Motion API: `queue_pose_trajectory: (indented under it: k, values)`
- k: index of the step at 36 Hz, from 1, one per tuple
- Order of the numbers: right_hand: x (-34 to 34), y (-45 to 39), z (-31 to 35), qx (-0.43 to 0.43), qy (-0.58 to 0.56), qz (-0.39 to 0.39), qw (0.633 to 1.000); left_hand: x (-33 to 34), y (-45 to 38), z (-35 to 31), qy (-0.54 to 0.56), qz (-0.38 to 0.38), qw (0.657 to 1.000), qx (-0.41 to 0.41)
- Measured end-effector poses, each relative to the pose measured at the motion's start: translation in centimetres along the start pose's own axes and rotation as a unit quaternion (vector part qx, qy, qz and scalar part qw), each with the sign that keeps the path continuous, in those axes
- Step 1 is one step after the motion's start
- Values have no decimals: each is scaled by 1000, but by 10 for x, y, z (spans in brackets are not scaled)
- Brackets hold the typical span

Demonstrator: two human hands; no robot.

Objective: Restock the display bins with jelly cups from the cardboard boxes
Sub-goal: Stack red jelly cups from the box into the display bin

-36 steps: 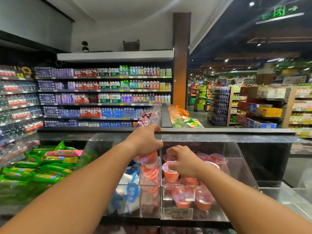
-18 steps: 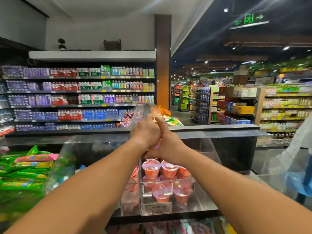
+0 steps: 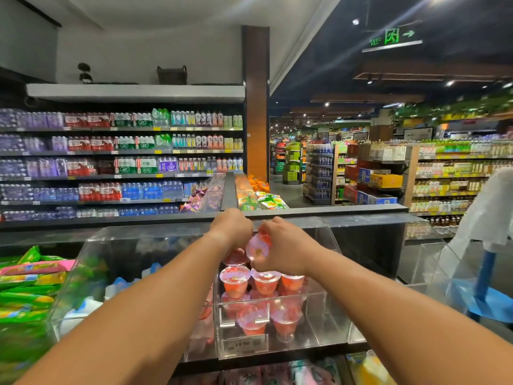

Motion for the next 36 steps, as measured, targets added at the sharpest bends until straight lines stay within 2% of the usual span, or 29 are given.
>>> queue_pose_trajectory:
  k: [4,11,20,25,36]
  values:
    - [10,0,-20,80,65,22,994,-7,6,5,-153,-23,986,59]
    - [44,7,-38,192,64,81,976,-17,15,22,-210,-41,972,94]
    - [60,6,-45,188,134,159,960,-27,20,37,-226,-53,969,88]
    - [62,10,-47,167,174,145,960,-29,21,42,-229,-49,968,88]
    - [67,15,-42,173,167,114,964,-27,25,37,-233,-36,967,91]
Point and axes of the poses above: each hand's wrist, its own y-axis away from the middle knuckle, its own x-axis out of the palm, z = x × y, the point moved 3 cm from there along -y, towards the middle knuckle
